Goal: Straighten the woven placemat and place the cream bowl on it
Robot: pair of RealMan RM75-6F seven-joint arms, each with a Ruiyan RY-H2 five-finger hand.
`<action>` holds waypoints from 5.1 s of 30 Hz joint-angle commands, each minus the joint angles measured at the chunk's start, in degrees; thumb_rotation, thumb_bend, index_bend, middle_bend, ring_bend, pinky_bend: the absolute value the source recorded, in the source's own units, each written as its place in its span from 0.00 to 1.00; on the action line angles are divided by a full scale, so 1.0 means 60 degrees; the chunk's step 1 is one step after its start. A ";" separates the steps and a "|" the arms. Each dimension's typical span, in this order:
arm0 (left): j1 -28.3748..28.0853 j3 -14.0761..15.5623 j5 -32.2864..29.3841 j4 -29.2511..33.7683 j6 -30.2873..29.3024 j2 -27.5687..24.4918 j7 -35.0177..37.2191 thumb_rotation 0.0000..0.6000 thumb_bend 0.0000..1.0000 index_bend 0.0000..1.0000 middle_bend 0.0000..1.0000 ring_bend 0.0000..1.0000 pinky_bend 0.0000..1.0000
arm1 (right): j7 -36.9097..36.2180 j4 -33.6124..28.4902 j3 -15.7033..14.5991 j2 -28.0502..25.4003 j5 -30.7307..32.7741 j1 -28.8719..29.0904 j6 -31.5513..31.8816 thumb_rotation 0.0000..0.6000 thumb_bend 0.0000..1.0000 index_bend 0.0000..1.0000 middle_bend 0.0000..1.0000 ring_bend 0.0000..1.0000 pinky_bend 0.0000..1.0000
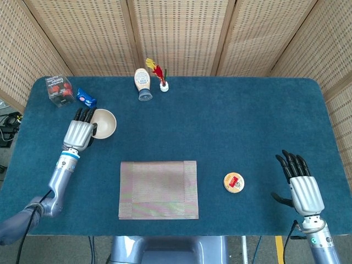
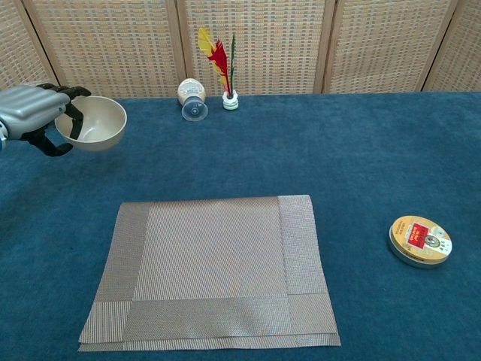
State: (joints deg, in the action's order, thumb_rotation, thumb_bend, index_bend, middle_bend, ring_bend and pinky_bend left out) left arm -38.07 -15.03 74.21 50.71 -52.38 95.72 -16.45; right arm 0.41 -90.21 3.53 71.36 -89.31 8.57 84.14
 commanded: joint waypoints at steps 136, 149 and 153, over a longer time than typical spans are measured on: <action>0.3623 0.4043 0.4127 0.4733 -0.3251 0.0048 -0.1802 1.00 0.10 0.29 0.00 0.00 0.00 | -0.0915 -0.0406 -0.0262 -0.0412 -0.0632 -0.0127 0.0361 1.00 0.23 0.04 0.00 0.00 0.00; 0.3548 0.3780 0.4171 0.4693 -0.3398 0.0259 -0.1599 1.00 0.21 0.32 0.00 0.00 0.00 | -0.0883 -0.0413 -0.0292 -0.0388 -0.0647 -0.0109 0.0293 1.00 0.23 0.04 0.00 0.00 0.00; 0.3498 0.3697 0.4130 0.4701 -0.3352 0.0305 -0.1596 1.00 0.27 0.32 0.00 0.00 0.00 | -0.0875 -0.0422 -0.0297 -0.0385 -0.0644 -0.0109 0.0283 1.00 0.23 0.04 0.00 0.00 0.00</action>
State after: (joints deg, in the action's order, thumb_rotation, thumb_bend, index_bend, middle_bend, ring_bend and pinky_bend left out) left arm -17.02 7.23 99.05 78.86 -72.52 97.51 -26.10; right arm -4.84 -92.74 1.74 69.05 -93.17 7.92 85.83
